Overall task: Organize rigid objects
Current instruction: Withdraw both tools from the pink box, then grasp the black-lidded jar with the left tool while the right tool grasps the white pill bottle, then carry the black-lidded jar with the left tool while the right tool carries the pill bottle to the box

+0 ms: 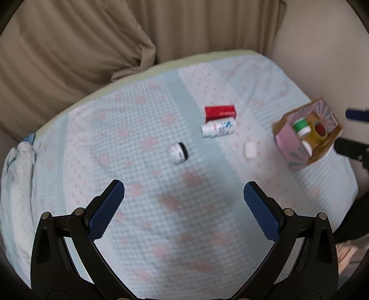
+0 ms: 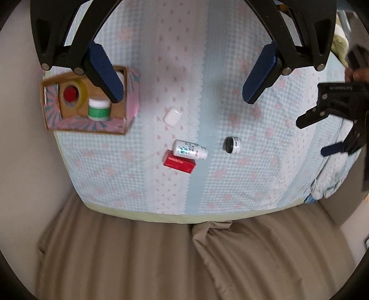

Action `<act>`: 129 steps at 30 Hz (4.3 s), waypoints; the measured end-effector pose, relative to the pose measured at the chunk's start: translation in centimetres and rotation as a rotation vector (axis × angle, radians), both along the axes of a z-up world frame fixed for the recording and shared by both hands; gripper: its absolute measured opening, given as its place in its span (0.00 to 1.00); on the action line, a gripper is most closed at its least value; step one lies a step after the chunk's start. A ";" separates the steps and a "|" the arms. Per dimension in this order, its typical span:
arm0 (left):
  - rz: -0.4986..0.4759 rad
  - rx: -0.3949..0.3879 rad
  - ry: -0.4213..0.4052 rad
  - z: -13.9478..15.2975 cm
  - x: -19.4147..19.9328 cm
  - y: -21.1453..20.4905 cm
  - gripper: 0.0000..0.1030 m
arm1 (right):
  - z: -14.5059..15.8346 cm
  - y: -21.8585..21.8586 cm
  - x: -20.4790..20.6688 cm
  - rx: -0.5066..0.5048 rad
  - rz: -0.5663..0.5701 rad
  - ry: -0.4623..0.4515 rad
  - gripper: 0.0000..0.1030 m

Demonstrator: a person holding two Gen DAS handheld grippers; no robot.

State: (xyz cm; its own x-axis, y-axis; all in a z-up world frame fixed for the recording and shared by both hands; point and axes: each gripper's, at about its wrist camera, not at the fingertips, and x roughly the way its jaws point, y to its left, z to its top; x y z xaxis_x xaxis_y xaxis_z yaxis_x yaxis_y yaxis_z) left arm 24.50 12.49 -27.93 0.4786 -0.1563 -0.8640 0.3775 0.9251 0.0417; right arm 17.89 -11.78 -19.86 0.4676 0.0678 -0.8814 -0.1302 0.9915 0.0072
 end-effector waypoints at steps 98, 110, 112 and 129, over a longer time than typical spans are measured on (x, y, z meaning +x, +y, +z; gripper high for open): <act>-0.420 0.005 0.098 -4.2 7.8 -5.9 0.62 | -7.8 4.3 14.3 -0.012 0.276 0.225 0.48; -0.467 -0.097 0.060 4.3 3.7 -17.6 0.62 | 1.2 -10.1 7.4 0.055 0.017 0.189 0.48; -0.459 -0.108 0.056 4.7 3.4 -19.9 0.62 | 2.0 -13.2 6.5 0.048 -0.011 0.187 0.48; -0.340 -0.128 0.173 -1.2 1.4 -41.8 0.62 | -4.4 -36.5 5.5 0.067 -0.164 0.275 0.48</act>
